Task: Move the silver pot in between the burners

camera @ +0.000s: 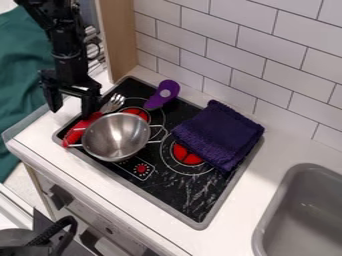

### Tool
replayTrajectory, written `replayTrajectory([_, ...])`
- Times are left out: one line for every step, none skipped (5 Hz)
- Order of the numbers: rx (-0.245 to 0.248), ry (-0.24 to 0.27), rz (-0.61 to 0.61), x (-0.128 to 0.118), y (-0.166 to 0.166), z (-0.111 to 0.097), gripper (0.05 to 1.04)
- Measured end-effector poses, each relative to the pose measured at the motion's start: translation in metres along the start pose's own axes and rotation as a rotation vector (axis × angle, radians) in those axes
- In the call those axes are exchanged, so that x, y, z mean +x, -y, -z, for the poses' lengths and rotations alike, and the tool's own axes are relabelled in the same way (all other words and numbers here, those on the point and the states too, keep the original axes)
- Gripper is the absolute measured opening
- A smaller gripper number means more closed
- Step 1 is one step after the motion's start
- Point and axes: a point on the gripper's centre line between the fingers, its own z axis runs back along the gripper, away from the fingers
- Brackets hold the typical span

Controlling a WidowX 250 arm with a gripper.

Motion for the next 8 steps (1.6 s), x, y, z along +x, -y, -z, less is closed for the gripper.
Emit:
replayTrajectory([0.001, 0.002, 0.017, -0.003, 0.012, -0.001, 1.007])
replayTrajectory([0.008, -0.003, 0.03, -0.007, 0.023, -0.004, 1.006])
replayTrajectory([0.013, 0.0, 0.034, -0.008, 0.024, -0.005, 1.005])
replayTrajectory([0.011, 0.0, 0.03, -0.011, 0.024, -0.006, 1.005])
replayTrajectory([0.014, 0.018, 0.03, -0.013, 0.023, -0.013, 1.005])
replayTrajectory([0.02, 0.045, 0.033, -0.015, 0.023, -0.023, 1.005])
replayTrajectory([0.016, 0.051, 0.03, -0.016, 0.022, -0.024, 1.005])
replayTrajectory([0.007, 0.034, 0.045, -0.024, 0.025, -0.019, 1.005])
